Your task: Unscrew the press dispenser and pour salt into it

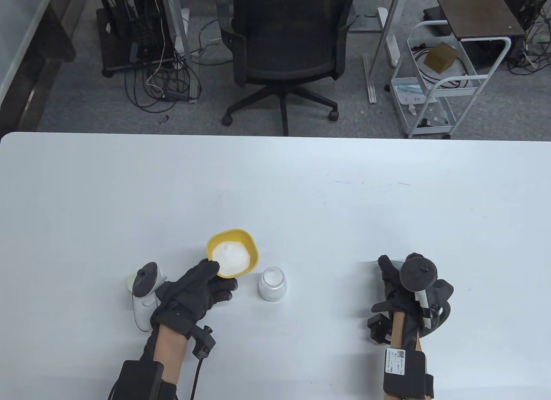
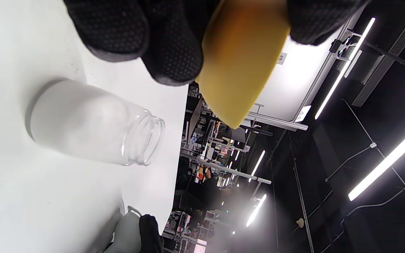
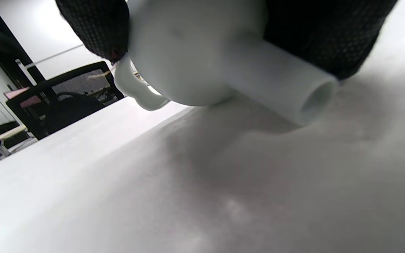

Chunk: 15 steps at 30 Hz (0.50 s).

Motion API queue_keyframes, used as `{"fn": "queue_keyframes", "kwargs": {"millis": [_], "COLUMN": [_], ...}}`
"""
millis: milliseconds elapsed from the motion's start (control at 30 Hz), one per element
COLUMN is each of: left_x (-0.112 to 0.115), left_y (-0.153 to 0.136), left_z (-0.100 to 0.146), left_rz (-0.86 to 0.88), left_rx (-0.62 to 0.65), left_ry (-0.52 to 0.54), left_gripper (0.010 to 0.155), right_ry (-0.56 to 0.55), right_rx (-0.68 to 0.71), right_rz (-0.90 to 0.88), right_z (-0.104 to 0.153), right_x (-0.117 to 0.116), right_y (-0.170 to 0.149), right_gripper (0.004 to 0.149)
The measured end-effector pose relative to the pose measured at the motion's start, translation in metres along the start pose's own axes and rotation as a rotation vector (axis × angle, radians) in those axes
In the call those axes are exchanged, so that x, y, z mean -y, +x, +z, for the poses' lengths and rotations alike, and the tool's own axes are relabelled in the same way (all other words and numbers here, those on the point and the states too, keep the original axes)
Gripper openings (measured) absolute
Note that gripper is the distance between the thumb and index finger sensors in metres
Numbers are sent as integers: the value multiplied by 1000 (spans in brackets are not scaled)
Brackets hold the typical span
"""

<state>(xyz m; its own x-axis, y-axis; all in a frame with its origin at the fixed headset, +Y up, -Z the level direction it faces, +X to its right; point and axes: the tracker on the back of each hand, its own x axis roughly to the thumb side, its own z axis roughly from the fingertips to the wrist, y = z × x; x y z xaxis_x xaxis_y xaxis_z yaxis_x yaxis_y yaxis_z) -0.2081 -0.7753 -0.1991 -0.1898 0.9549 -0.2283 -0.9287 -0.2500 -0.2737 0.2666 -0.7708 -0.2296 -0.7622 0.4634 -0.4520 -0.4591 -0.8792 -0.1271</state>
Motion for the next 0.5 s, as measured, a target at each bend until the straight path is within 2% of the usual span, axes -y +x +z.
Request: {"fn": "queue_keyframes", "kwargs": {"millis": [267, 300, 500], "left_x": [-1, -1, -2], "left_y": [0, 0, -1], "left_z": [0, 0, 0], "left_rz": [-7, -9, -20], "left_rx": [-2, -2, 2], "left_ry": [17, 17, 13], "left_gripper": [94, 94, 94], "right_ry": [-44, -43, -52], "right_rx": [-6, -2, 50], "right_rz": [-104, -118, -168], "right_z": [2, 2, 6], "right_x": [4, 5, 11], "right_y": [-6, -6, -5], "right_gripper": [70, 74, 118]}}
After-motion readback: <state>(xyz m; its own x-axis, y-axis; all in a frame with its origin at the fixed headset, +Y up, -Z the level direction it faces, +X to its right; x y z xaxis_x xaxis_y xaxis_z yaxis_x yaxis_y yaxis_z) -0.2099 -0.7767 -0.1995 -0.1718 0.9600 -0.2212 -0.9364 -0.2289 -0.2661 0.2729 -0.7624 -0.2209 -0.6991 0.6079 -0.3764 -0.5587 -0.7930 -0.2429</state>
